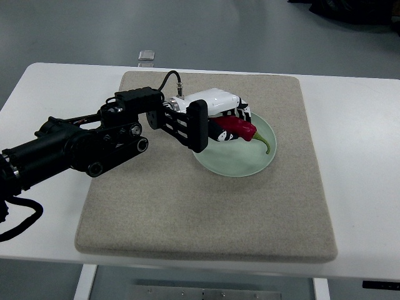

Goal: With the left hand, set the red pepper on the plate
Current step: 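Carry the pepper with the left hand over the pale green plate, then lower the pepper onto the plate and open the left hand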

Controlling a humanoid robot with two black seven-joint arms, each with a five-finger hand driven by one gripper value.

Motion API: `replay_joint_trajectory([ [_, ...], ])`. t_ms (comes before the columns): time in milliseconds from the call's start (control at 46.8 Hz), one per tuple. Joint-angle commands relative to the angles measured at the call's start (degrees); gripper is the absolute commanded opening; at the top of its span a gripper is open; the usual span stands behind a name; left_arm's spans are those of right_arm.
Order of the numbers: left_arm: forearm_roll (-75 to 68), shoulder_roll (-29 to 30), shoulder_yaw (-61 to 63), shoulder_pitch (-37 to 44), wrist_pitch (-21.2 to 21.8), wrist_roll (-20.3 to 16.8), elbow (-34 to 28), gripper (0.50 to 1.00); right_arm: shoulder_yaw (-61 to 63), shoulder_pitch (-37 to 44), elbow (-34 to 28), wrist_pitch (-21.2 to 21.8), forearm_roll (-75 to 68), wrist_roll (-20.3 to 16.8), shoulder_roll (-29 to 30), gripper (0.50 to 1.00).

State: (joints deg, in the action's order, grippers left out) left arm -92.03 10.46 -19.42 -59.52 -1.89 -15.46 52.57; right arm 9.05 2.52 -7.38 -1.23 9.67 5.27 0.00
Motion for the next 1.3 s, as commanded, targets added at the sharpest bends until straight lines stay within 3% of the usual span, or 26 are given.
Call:
replay_joint_trajectory([
  [0,0.0,0.0,0.0,0.2,0.0,0.0,-0.3,0.500,0.0,0.0,0.0,0.0,0.0,0.0,0.0,0.932],
  [556,-0.2,-0.6,0.9,0.5,0.0,0.0,-1.6,0.500,0.0,0.0,0.0,0.0,0.0,0.0,0.0,0.932],
  [898,-0.2,-0.5,2.1,1.0,0.2,0.0,-2.6,0.553,0.0,0.0,0.0,0.0,0.0,0.0,0.0,0.932],
  [1027,-0.1,-0.6,2.0,1.0,0.6,0.1,-2.6,0.589,0.0,0.0,0.0,0.0,0.0,0.0,0.0,0.932],
  [1219,0.8,-0.6,1.8,1.2,1.0,0.1,-2.6,0.769,0.0,0.0,0.0,0.0,0.0,0.0,0.0,0.932],
  [1283,0.9,-0.7,1.4,1.2,1.1,0.1,-2.4,0.805,0.0,0.0,0.0,0.0,0.0,0.0,0.0,0.932],
])
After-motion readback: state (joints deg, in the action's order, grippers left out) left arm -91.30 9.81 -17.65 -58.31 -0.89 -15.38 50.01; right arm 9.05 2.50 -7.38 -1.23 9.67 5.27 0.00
